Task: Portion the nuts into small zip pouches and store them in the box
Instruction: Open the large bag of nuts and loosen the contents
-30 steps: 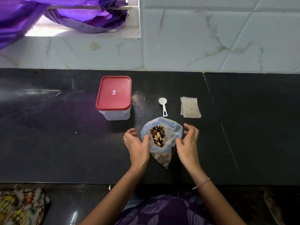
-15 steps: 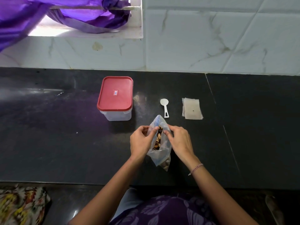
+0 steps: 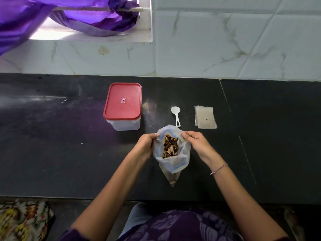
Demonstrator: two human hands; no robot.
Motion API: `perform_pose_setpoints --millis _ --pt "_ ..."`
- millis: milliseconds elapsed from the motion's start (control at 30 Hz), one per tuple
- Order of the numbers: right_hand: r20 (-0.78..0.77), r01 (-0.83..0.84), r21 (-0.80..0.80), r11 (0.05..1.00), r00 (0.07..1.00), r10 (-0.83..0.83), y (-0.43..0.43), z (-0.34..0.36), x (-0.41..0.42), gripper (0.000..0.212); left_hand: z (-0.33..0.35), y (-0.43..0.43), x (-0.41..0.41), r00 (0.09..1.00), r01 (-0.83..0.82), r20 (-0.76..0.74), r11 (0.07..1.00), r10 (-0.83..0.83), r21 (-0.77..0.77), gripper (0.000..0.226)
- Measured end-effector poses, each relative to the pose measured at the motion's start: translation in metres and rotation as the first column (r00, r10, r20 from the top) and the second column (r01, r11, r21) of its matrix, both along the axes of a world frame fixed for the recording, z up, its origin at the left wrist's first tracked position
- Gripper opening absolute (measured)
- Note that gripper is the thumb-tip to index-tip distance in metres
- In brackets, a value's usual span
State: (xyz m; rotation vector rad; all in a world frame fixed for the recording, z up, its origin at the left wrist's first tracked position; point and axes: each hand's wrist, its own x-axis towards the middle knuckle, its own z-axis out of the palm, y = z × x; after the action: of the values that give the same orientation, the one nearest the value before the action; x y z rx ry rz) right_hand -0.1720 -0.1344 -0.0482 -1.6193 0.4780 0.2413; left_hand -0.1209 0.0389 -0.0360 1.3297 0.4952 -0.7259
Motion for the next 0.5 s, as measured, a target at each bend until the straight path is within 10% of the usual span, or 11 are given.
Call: perform_pose_setpoints --millis 100,233,367,500 --pt "-0.088 -0.012 0.215 0.977 0.996 0.031 -0.001 0.002 0.003 0.025 0.001 -0.001 0.004 0.998 -0.024 -0.059 1.000 0.024 0.006 0.022" --pt "-0.148 -0.026 0.055 0.998 0.988 0.034 0.007 0.003 0.013 0.033 -0.012 -0.005 0.008 0.976 0.067 0.177 0.953 -0.123 0.295 0.019" --pt "-0.161 -0.081 -0.185 0.979 0.986 0.051 0.011 0.005 0.024 0.035 -0.015 -0.005 0.001 0.655 -0.041 0.612 0.788 -0.443 0.614 0.031" --pt "-0.071 -0.156 -0.419 0.894 0.988 0.139 0.015 0.009 0.024 0.031 -0.019 -0.005 0.004 0.472 -0.118 0.579 0.603 -0.665 0.789 0.028"
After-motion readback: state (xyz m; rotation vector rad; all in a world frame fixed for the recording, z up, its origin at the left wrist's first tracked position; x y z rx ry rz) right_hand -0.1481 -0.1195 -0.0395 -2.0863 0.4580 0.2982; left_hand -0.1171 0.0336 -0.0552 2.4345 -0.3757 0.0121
